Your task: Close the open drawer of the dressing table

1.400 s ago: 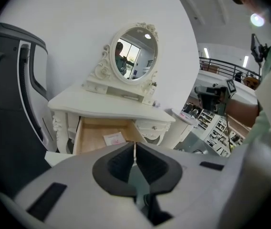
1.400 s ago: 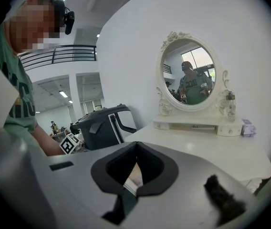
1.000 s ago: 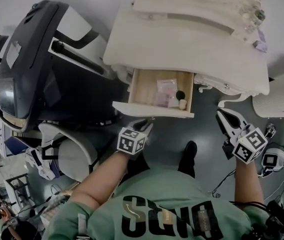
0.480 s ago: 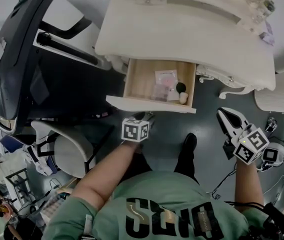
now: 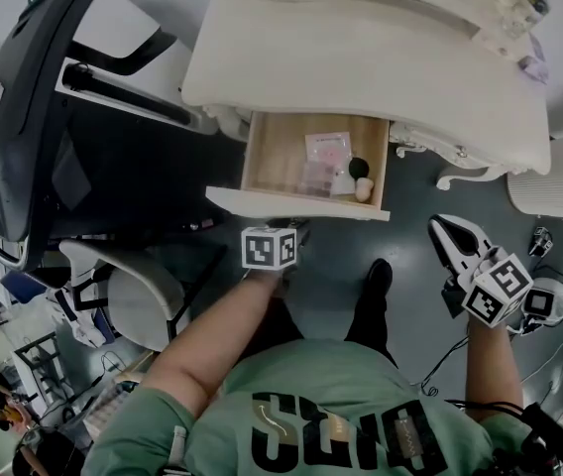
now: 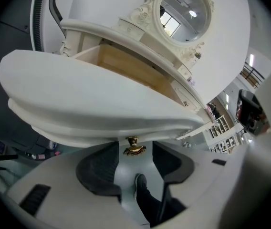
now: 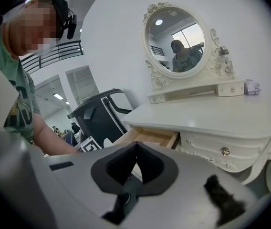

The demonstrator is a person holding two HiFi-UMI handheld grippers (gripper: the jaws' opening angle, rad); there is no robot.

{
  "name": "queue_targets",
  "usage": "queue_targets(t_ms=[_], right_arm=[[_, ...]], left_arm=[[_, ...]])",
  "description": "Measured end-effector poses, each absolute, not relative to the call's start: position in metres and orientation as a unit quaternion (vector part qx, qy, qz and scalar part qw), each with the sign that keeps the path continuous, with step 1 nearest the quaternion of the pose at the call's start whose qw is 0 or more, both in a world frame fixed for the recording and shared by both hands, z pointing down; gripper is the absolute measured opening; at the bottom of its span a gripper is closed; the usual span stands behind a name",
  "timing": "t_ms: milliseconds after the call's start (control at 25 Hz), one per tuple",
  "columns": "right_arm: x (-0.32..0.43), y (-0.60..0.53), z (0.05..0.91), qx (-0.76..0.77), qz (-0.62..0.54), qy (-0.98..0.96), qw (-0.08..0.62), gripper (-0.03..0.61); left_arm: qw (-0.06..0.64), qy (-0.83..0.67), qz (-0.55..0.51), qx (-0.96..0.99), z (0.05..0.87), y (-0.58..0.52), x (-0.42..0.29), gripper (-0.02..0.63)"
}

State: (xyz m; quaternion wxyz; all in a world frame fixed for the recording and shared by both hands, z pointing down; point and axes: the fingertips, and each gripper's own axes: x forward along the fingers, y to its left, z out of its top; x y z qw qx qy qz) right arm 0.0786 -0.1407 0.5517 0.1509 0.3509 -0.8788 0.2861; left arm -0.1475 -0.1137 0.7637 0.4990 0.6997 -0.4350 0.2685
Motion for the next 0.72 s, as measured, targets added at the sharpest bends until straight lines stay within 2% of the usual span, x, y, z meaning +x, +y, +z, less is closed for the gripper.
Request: queue_targets(t_ms=[80,120,160,720], right_arm=[[0.0794,-0.1405,0.5518,0.352,0.287,-0.878,0.151,0.011],[0.0799,-0.1403,0.5515,0.352,0.286,-0.878,0.151,0.011],[0.0806,-0.1399,0.5512,0.353,0.286,-0.878,0.151,0.011],[0.0867,-0.1339,0.5487,0.363,0.287,-0.875,0.142,0.011]], left_arm=[[0.496,-0.438,0.274,0.698,0.7641,-0.1142,-0.1486,0.207],[0.491,-0.440,0.278,0.699,0.7639,-0.1144,-0.1491,0.159],[0.486,-0.441,0.281,0.700,0.7633,-0.1148,-0.1493,0.146],[0.478,-0.437,0.283,0.708,0.7613,-0.1165,-0.1520,0.138]])
